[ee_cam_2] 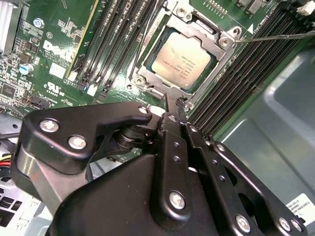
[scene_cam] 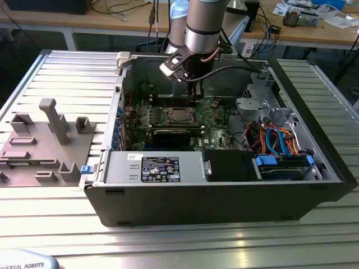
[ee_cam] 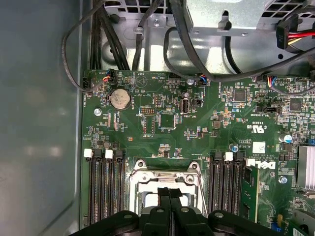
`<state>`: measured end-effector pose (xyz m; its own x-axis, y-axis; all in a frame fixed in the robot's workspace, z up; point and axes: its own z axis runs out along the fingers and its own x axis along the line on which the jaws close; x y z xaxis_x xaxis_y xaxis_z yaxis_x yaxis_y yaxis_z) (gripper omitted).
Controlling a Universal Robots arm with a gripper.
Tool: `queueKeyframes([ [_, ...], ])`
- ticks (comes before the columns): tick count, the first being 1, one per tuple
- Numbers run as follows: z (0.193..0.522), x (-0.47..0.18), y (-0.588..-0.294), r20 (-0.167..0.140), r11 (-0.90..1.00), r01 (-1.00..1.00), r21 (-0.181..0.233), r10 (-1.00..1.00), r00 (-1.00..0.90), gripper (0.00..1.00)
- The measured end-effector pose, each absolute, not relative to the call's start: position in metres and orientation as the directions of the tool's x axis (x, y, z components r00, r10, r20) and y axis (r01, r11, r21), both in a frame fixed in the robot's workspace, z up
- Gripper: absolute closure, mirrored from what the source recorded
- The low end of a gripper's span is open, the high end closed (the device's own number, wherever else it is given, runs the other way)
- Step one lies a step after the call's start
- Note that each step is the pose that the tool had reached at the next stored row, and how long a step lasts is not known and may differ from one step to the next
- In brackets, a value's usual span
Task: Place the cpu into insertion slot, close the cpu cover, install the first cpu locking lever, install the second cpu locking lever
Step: 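Close the cpu cover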
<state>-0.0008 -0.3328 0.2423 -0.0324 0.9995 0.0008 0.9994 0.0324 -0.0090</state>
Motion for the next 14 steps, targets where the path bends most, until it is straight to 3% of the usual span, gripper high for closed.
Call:
queueKeyframes([
  [14, 0.2418, -0.0041, -0.3328, 0.001, 0.032, 0.999, -0.009, 0.999, -0.032, 0.89],
])
